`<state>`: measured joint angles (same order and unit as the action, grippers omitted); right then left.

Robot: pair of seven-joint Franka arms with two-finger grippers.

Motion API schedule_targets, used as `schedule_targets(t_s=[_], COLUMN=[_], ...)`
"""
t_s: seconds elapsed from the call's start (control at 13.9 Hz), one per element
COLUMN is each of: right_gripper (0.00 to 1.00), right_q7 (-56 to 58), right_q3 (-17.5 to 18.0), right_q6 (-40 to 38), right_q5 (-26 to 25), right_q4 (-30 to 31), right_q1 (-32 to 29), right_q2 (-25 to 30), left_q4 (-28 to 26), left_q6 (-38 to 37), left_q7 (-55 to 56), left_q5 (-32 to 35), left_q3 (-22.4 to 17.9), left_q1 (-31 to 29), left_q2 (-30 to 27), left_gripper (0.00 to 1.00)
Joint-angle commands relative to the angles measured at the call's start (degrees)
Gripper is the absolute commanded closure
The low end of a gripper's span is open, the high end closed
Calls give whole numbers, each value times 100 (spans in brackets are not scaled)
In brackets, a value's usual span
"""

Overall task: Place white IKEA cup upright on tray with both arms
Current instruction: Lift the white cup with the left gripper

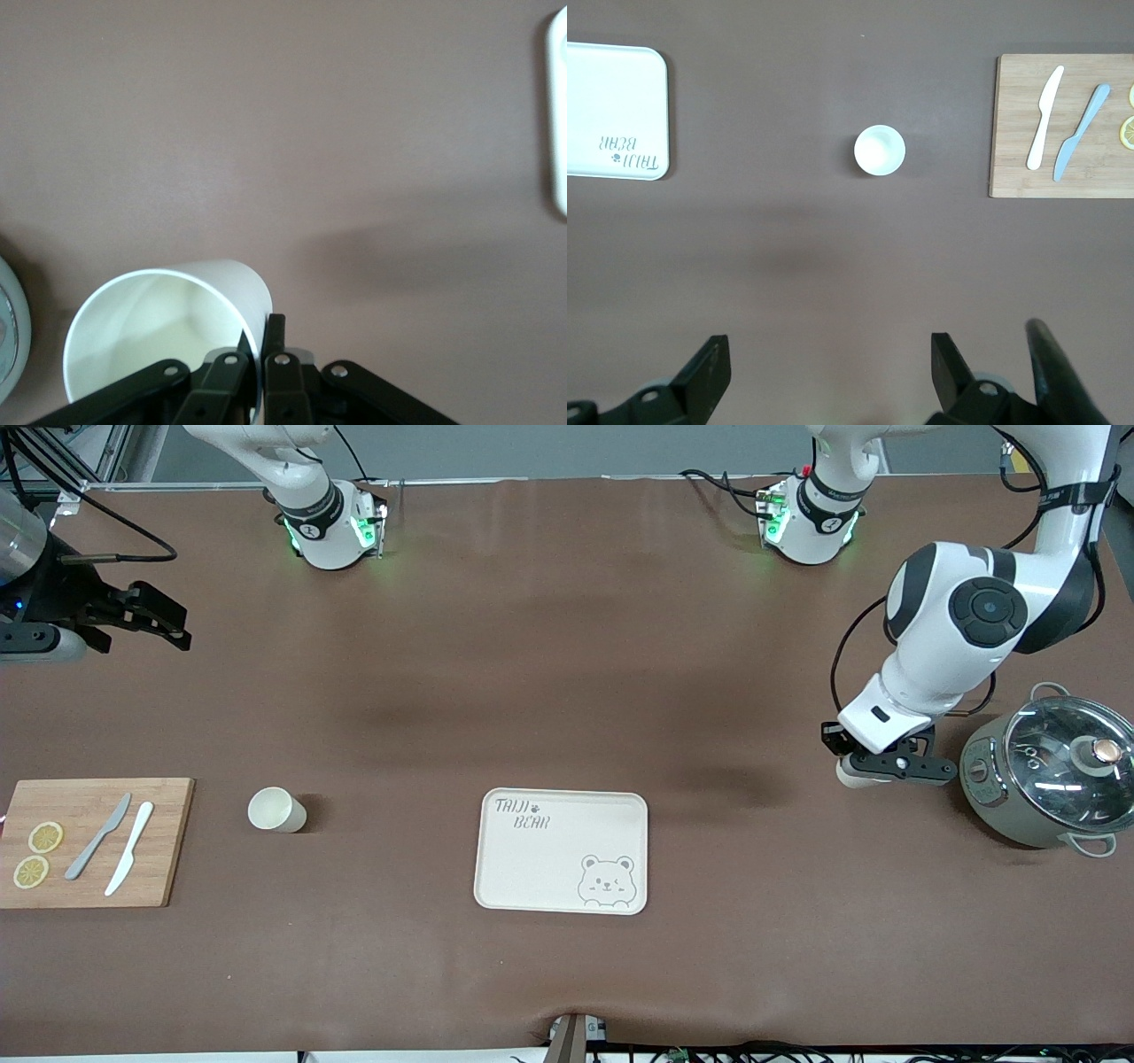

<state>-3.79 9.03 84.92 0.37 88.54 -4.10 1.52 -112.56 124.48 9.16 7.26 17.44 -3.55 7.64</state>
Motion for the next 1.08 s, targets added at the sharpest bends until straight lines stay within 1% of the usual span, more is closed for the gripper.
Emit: schedule_targets(t_s=[0.0,0.29,0.43,0.57,0.79,1.0], right_gripper=[0,0,0,0,0,0], right_q7=[-26,-26,-26,-26,-26,-26], right_q3=[-7,-7,-7,-7,-7,-7], right_q6=[-2,-2,-2,-2,-2,-2], right_q5=[-107,-116,-116,-116,-116,-116], right_q4=[-56,-56,-56,-56,-56,-56], right_q1=[58,58,58,58,58,50], right_q2=[-29,-29,-29,-29,-29,-29], left_q4=[655,1384,1684,1912,2264,2414], left_q6=[-721,-1582,-1891,-2076,-2391,-2428], left_q7=[401,701,824,903,1062,1324], left_q5=[127,118,144,170,434,452], left_q3=[259,567,612,612,612,603], left_q1=[-5,12,100,197,398,539], left_q2=[71,106,133,220,369,527], left_gripper=[100,100,100,100,100,100])
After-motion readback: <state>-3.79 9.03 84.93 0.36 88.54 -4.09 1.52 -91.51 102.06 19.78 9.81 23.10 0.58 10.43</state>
